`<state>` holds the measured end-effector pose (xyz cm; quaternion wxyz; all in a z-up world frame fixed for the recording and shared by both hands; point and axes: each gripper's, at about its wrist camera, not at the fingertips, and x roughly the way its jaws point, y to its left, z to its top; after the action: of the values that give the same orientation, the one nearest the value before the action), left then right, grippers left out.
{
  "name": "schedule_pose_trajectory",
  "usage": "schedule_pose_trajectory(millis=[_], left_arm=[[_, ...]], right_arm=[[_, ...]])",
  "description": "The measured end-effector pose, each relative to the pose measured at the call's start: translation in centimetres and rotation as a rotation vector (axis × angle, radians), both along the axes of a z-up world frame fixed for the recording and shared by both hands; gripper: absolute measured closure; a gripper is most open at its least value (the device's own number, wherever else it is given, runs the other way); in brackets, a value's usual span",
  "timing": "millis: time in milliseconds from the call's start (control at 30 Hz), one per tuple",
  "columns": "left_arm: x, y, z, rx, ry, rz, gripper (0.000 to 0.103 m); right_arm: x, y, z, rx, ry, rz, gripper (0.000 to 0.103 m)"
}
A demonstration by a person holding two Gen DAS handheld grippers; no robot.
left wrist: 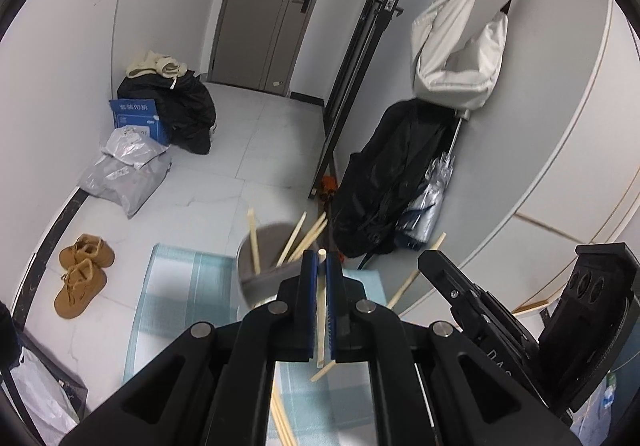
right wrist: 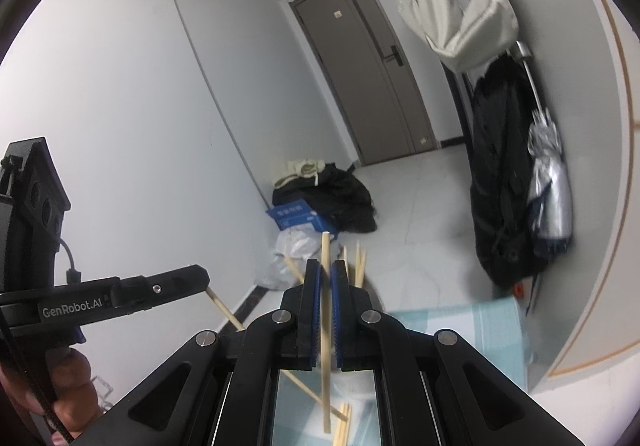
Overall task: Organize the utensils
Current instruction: 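Raise the chopstick above the white holder and lower it into the opening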
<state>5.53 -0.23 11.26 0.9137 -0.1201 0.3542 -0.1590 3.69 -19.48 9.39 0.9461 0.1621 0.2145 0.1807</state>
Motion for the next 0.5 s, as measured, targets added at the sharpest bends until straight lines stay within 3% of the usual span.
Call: schedule_pose_trajectory(millis=[500], left_arm=[[5.7, 1.5, 2.6, -0.007, -0.029, 0.023, 0.103]], right_arm=[[6.5, 0.3, 5.8, -0.003, -0.108, -0.012, 0.098]])
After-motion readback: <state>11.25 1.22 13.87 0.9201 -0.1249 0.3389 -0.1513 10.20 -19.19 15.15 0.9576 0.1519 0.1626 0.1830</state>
